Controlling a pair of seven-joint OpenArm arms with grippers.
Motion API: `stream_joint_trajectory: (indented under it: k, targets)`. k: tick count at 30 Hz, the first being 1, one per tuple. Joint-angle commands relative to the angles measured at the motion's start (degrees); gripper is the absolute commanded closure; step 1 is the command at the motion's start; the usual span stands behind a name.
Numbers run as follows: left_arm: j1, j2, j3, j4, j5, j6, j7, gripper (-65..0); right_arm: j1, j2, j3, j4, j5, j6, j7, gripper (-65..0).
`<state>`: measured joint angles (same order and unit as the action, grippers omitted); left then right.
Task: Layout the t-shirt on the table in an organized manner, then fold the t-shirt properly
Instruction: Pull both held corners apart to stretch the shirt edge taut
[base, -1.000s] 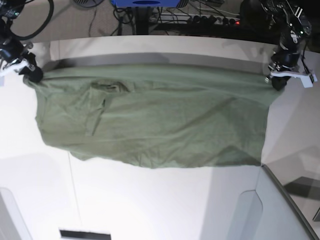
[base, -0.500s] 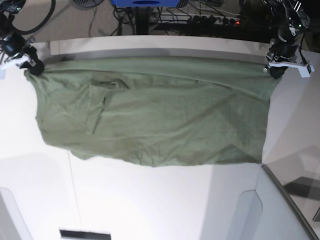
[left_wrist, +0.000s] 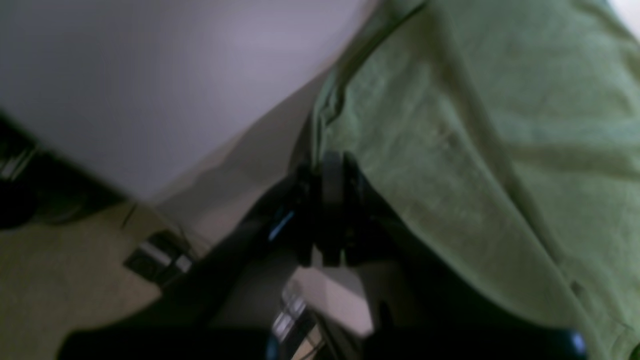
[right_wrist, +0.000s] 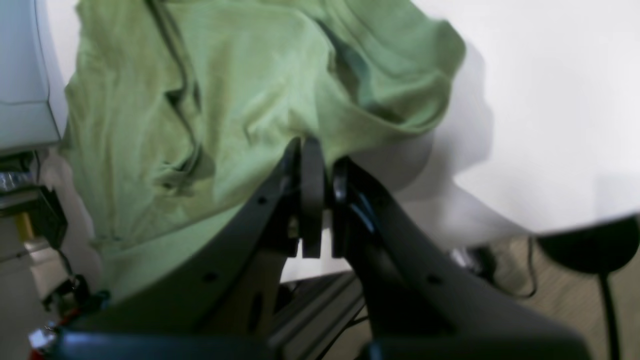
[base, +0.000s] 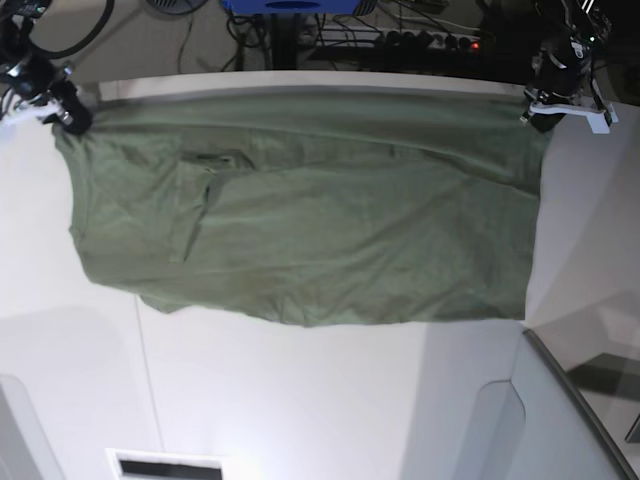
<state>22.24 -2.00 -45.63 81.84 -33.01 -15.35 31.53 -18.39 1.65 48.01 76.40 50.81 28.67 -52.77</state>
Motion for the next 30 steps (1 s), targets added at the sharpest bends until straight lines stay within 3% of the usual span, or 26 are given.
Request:
stream_joint_trajectory:
  k: [1, 8, 12, 18, 20, 23, 26, 28, 30]
  targets:
    - [-0.1, -0.8, -0.3, 0.8, -0.7, -0.3, -1.6, 0.0, 0.1, 0.7, 0.2, 0.3, 1.2, 0.3, 0.7, -0.3]
    - [-0.5, -0.9, 0.0, 0.7, -0.7, -0.3, -1.6, 0.0, 0.5, 0.8, -0.1, -0.8, 1.2, 0.2, 0.7, -0.3]
    - [-0.2, -0.9, 0.0, 0.7, -0.7, -0.3, -1.6, 0.0, 0.4, 0.7, 0.2, -0.8, 1.2, -2.2, 0.7, -0.5]
    - [0.7, -0.9, -0.2, 0.9, -0.6, -0.3, -1.6, 0.0, 0.2, 0.4, 0.3, -0.6, 1.2, -2.4, 0.6, -1.1]
    - [1.4, -0.9, 0.0, 1.1, -0.6, -0.3, -1.6, 0.0, 0.2, 0.4, 0.3, -0.6, 1.4, -2.4, 0.4, -5.1]
    - [1.5, -0.9, -0.2, 1.1, -0.6, -0.3, -1.6, 0.0, 0.1, 0.0, 0.3, -0.3, 1.5, -2.4, 0.3, -20.1]
    - [1.6, -0.9, -0.3, 1.1, -0.6, -0.3, -1.6, -21.7, 0.1, -0.4, 0.3, 1.1, 1.5, -2.4, 0.4, -34.2]
    - [1.6, -0.9, -0.4, 1.1, -0.6, -0.3, -1.6, -35.9, -0.6, -0.5, 0.3, 3.1, 1.5, -2.4, 0.7, -36.9]
    - [1.6, -1.0, -0.5, 1.2, -0.6, -0.3, -1.7, -45.6, -1.0, -0.5, 0.3, 5.6, 1.5, -2.4, 0.7, -36.9]
